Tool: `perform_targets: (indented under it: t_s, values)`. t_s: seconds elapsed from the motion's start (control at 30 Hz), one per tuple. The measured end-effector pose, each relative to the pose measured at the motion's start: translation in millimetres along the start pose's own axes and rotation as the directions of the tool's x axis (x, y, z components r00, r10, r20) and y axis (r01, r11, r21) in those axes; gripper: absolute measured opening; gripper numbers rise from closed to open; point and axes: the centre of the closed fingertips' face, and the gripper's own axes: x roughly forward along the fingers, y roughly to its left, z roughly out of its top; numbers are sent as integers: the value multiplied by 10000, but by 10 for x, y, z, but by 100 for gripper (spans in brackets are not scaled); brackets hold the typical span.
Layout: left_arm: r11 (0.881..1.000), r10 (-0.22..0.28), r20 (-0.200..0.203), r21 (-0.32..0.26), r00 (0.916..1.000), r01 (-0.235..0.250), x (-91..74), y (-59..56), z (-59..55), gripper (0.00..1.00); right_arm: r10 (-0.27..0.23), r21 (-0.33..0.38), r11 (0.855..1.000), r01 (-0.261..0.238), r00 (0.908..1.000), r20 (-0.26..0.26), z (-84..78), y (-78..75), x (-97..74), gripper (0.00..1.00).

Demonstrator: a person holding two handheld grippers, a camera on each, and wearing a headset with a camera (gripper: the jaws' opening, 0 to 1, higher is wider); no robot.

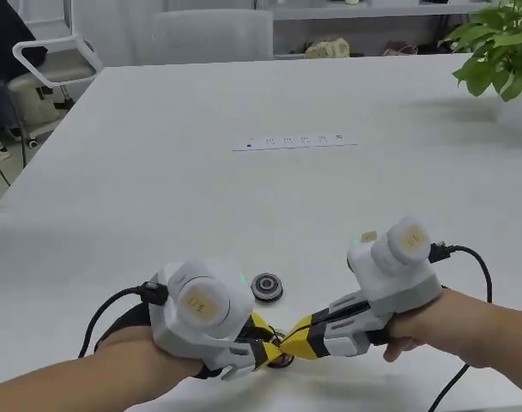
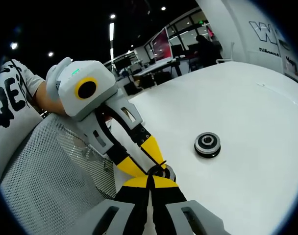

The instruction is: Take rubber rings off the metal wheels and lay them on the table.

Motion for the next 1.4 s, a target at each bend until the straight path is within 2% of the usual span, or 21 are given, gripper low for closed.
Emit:
perform_targets:
  t_s: [0.3,0.47,0.93,1.2,1.4]
  values:
    - [10000,-23,143,-37,9999,23,-2,4,14,8,-28,5,10000,27,9999,109,24,-14,-22,0]
    - [9996,-52,65,272,10000,50,1,-7,23,8,-28,-13,10000,29,9999,108,24,-20,-24,0]
    - [9983,-207,-86,540,9997,212,-79,-28,50,14,-57,41,10000,55,9995,320,67,-31,-51,0]
    - [9995,-151,-27,279,9999,151,-151,5,89,15,-72,38,10000,70,9992,393,83,-30,-60,0]
    - [9999,-11,369,-144,9993,16,-277,25,181,21,-52,88,10000,48,9987,498,104,-27,-67,0]
